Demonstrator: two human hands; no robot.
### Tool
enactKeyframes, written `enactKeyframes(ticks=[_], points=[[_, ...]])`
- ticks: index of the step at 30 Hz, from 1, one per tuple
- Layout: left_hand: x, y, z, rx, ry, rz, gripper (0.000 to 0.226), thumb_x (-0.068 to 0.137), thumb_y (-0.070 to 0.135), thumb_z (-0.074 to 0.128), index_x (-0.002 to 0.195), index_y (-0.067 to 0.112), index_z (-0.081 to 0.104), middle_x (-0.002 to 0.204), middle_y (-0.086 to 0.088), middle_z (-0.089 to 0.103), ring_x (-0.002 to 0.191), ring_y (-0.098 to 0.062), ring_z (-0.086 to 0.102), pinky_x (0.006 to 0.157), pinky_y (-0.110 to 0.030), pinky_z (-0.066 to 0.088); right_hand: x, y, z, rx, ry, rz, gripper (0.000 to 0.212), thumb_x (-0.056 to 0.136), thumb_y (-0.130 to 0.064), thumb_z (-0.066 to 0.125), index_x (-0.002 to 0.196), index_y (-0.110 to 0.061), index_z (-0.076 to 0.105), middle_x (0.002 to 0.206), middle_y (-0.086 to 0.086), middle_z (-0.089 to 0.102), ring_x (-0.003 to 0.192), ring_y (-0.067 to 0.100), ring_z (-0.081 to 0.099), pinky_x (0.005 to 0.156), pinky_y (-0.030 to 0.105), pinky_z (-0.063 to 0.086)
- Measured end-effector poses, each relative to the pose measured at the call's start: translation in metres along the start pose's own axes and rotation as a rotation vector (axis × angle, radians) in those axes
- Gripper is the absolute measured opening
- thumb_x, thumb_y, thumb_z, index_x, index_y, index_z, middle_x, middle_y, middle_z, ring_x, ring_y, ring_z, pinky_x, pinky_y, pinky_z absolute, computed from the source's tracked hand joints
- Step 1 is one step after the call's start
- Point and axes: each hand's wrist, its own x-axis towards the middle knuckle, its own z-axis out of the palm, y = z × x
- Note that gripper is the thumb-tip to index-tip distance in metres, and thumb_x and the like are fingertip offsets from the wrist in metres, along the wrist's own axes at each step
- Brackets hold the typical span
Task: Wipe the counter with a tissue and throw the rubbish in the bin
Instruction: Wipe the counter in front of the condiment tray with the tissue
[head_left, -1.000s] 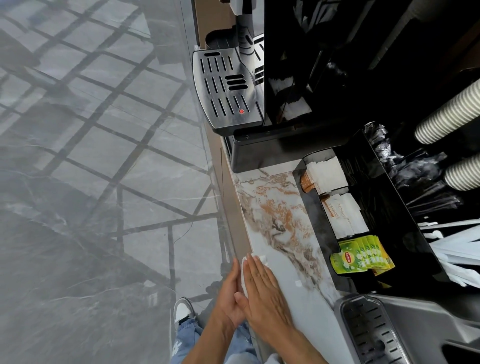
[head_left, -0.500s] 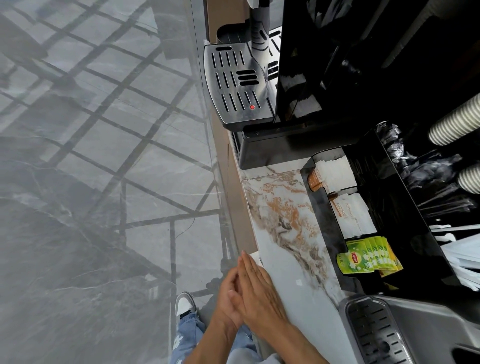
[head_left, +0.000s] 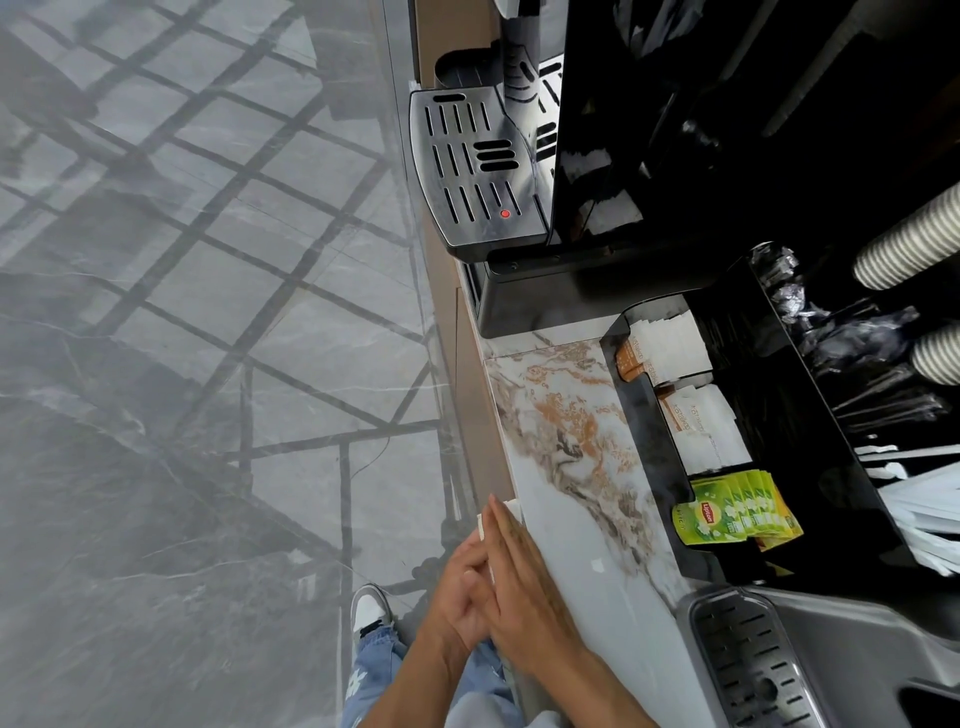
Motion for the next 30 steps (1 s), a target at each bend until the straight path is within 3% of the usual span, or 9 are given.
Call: enactKeyframes(ticks=[3, 7, 13, 15, 18, 21, 24, 27, 30], points=[[0.003, -0.001, -0.007, -0.088, 0.087, -0.044, 0.036, 0.091, 0.007, 0.048, 0.121, 0.0, 0.067, 0.114, -0.023, 0.072, 0.102, -0.032, 0.072, 0.08, -0.039, 0.061, -0.003, -0.007, -0.01, 0.051, 0.001, 0.013, 0.063, 0.101, -0.055, 0.014, 0.156, -0.028, -0.001, 0.164, -0.017, -0.008, 0.151, 0.002, -0.003, 0.123, 0.023, 0.003], [0.01, -0.002, -0.01, -0.154, 0.233, -0.099, 0.051, 0.092, 0.007, 0.045, 0.141, -0.006, 0.042, 0.112, -0.029, 0.067, 0.092, -0.038, 0.072, 0.078, -0.047, 0.062, -0.011, -0.013, -0.034, 0.257, 0.104, 0.132, 0.056, 0.102, -0.047, 0.03, 0.151, -0.038, 0.004, 0.162, -0.021, 0.005, 0.149, -0.007, 0.004, 0.119, 0.012, 0.005], [0.007, 0.009, -0.018, -0.169, 0.291, -0.093, 0.054, 0.088, 0.006, 0.048, 0.14, -0.006, 0.043, 0.133, -0.033, 0.058, 0.102, -0.043, 0.069, 0.089, -0.053, 0.054, -0.029, -0.004, -0.066, 0.494, 0.264, 0.386, 0.048, 0.1, -0.045, 0.032, 0.147, -0.04, 0.022, 0.152, -0.032, 0.021, 0.139, -0.021, 0.015, 0.108, -0.002, 0.015], [0.002, 0.016, -0.024, -0.159, 0.312, -0.09, 0.055, 0.088, 0.006, 0.049, 0.142, -0.005, 0.042, 0.141, -0.031, 0.05, 0.105, -0.042, 0.068, 0.091, -0.055, 0.052, -0.033, -0.001, -0.07, 0.52, 0.281, 0.425, 0.049, 0.1, -0.047, 0.033, 0.148, -0.038, 0.027, 0.149, -0.035, 0.025, 0.136, -0.024, 0.019, 0.11, 0.006, 0.019], [-0.005, 0.029, -0.026, -0.17, 0.275, -0.083, 0.05, 0.089, 0.005, 0.048, 0.138, -0.004, 0.046, 0.131, -0.029, 0.062, 0.109, -0.042, 0.067, 0.085, -0.055, 0.059, -0.033, -0.001, -0.073, 0.593, 0.294, 0.47, 0.055, 0.097, -0.046, 0.037, 0.149, -0.027, 0.038, 0.148, -0.023, 0.04, 0.136, -0.009, 0.035, 0.11, 0.019, 0.029], [-0.01, 0.041, -0.02, -0.15, 0.233, -0.069, 0.048, 0.09, 0.004, 0.048, 0.136, -0.005, 0.049, 0.13, -0.029, 0.062, 0.115, -0.043, 0.064, 0.085, -0.052, 0.059, -0.026, -0.007, -0.075, 0.727, 0.281, 0.513, 0.048, 0.097, -0.041, 0.043, 0.142, -0.023, 0.047, 0.141, -0.008, 0.055, 0.128, 0.0, 0.051, 0.098, 0.009, 0.038], [-0.016, 0.054, -0.001, -0.067, 0.148, -0.047, 0.045, 0.092, 0.005, 0.052, 0.136, -0.005, 0.05, 0.14, -0.03, 0.054, 0.129, -0.044, 0.052, 0.101, -0.053, 0.05, -0.015, -0.014, -0.08, 0.845, 0.218, 0.527, 0.042, 0.099, -0.034, 0.052, 0.138, -0.02, 0.05, 0.136, -0.004, 0.061, 0.121, 0.0, 0.057, 0.088, 0.005, 0.045], [-0.023, 0.063, 0.021, 0.031, 0.065, -0.046, 0.048, 0.089, 0.008, 0.059, 0.134, -0.007, 0.052, 0.14, -0.032, 0.053, 0.129, -0.044, 0.051, 0.105, -0.052, 0.046, -0.008, -0.026, -0.091, 1.011, 0.166, 0.511, 0.053, 0.084, -0.048, 0.06, 0.131, -0.024, 0.054, 0.127, -0.002, 0.066, 0.117, 0.008, 0.063, 0.099, 0.027, 0.052], [-0.033, 0.066, 0.048, 0.101, -0.012, -0.068, 0.042, 0.093, 0.01, 0.055, 0.13, -0.009, 0.055, 0.135, -0.033, 0.056, 0.121, -0.042, 0.059, 0.097, -0.05, 0.054, -0.006, -0.035, -0.107, 1.084, 0.158, 0.483, 0.045, 0.081, -0.044, 0.074, 0.117, -0.019, 0.067, 0.111, 0.006, 0.075, 0.105, 0.019, 0.071, 0.09, 0.038, 0.057]])
